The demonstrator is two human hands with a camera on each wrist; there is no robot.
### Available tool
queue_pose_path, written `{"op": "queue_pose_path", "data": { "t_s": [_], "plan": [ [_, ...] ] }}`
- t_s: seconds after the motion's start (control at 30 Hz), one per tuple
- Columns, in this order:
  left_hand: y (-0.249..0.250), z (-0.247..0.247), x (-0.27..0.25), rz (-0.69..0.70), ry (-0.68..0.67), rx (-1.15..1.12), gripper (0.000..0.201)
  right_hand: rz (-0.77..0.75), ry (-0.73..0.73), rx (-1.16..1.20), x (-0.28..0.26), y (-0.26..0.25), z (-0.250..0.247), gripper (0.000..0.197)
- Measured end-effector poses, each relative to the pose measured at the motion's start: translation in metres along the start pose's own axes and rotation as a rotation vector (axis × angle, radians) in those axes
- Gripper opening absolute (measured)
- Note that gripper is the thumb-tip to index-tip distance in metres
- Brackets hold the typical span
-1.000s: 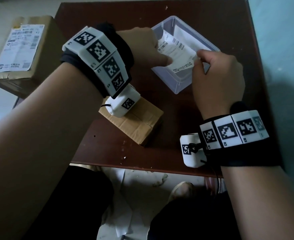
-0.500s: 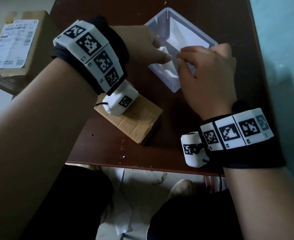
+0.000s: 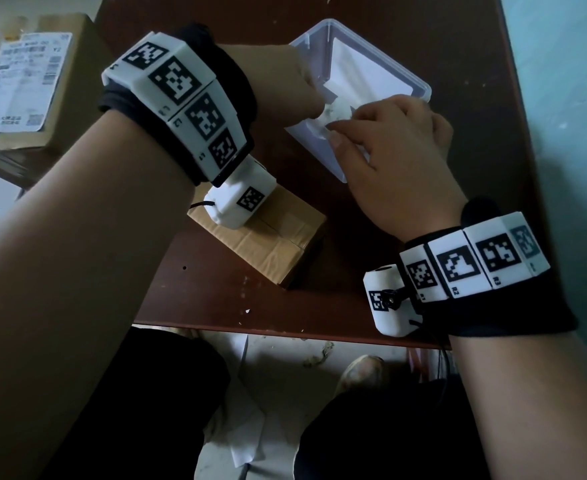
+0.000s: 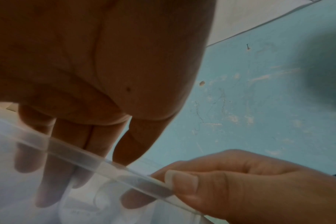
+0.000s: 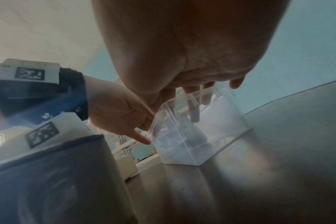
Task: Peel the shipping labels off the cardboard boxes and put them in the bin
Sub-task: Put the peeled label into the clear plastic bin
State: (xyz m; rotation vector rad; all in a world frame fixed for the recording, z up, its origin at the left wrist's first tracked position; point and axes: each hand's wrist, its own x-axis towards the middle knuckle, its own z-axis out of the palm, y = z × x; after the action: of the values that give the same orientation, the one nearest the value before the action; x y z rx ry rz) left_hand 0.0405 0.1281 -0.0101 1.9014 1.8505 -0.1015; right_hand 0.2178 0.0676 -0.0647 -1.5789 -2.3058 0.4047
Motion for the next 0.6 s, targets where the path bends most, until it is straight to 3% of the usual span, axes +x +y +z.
{"op": "queue_pose_path", "data": {
  "t_s": [0.1, 0.23, 0.37, 0.6],
  "plan": [
    [-0.0009, -0.0004, -0.0009, -0.018, 0.011, -0.023, 0.015, 0.026, -0.043, -0.033, -0.0003, -0.0026, -0.0017, 0.057],
    [-0.0034, 0.0007, -0.0022, -0.041, 0.04, -0.024, 0.041, 0.061, -0.071, -0.078, 0.0004, -0.0054, -0.0046, 0.052],
    [-0.0022, 0.0014, -0.0055, -0.026, 0.069, -0.025, 0.052, 0.073, -0.069, -0.094, 0.0007, -0.0065, -0.003, 0.051],
    [-0.0013, 0.001, -0.0052, -0.038, 0.068, 0.236, 0.063, 0.071, -0.077, -0.087, 0.0007, -0.0057, -0.0043, 0.057]
  ]
}}
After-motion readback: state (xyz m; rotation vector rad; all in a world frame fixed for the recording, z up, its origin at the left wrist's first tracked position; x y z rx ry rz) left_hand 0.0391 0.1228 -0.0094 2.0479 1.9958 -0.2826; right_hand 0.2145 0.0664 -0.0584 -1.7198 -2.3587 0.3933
